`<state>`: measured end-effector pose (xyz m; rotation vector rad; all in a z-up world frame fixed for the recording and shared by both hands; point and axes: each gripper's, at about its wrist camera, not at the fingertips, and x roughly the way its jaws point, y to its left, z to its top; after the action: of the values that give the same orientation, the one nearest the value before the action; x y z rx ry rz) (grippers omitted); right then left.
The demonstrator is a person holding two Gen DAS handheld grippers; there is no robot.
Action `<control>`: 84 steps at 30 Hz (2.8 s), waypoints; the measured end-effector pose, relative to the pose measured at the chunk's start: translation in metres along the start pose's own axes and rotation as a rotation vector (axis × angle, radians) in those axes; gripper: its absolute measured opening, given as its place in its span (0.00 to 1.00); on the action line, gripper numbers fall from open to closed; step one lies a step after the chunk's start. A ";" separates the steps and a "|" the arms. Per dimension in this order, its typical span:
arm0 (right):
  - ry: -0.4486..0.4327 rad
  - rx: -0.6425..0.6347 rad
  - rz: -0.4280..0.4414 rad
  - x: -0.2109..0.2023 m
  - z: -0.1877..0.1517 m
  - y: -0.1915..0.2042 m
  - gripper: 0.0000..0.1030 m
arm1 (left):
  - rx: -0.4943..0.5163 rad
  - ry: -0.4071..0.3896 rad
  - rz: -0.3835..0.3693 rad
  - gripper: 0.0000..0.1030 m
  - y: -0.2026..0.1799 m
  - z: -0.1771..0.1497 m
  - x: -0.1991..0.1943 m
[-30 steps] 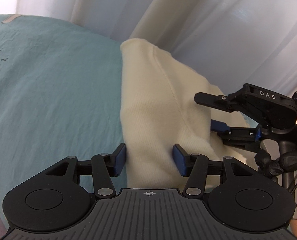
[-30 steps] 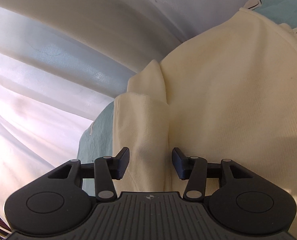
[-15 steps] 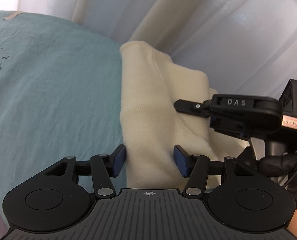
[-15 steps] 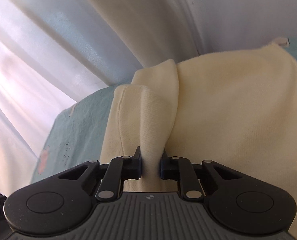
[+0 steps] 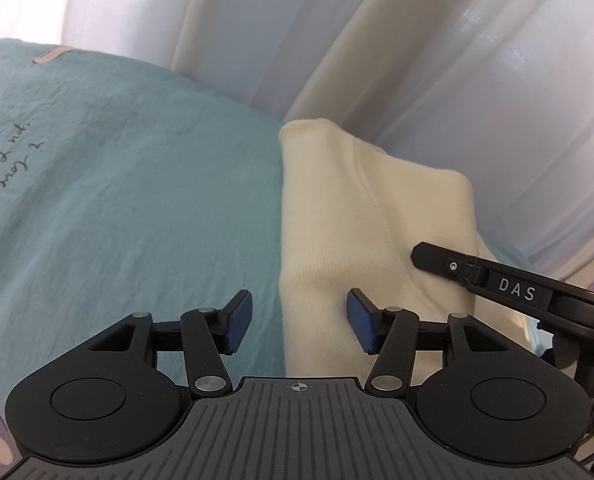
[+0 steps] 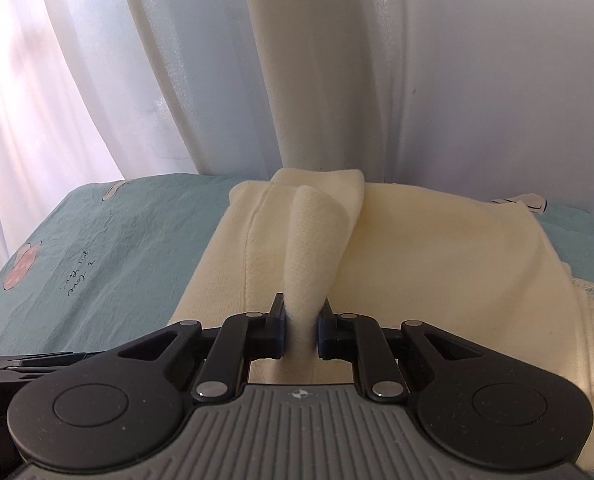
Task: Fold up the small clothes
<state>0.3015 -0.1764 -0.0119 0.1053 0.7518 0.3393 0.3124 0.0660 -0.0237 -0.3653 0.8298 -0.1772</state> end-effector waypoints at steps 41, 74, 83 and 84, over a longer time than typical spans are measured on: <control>0.055 0.586 0.199 -0.037 -0.088 -0.093 0.10 | 0.051 0.077 -0.053 0.60 -0.020 -0.026 -0.006; -0.067 0.170 0.026 -0.009 0.012 -0.054 0.13 | 0.045 0.047 -0.076 0.61 -0.035 0.001 -0.002; -0.072 0.060 -0.227 -0.013 0.008 -0.079 0.12 | 0.192 0.090 -0.093 0.61 -0.070 -0.021 -0.001; -0.072 0.058 -0.244 -0.013 0.005 -0.081 0.12 | 0.209 0.096 -0.089 0.61 -0.074 -0.024 0.000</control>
<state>0.3173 -0.2572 -0.0175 0.0787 0.6949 0.0807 0.2932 -0.0079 -0.0099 -0.1979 0.8808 -0.3633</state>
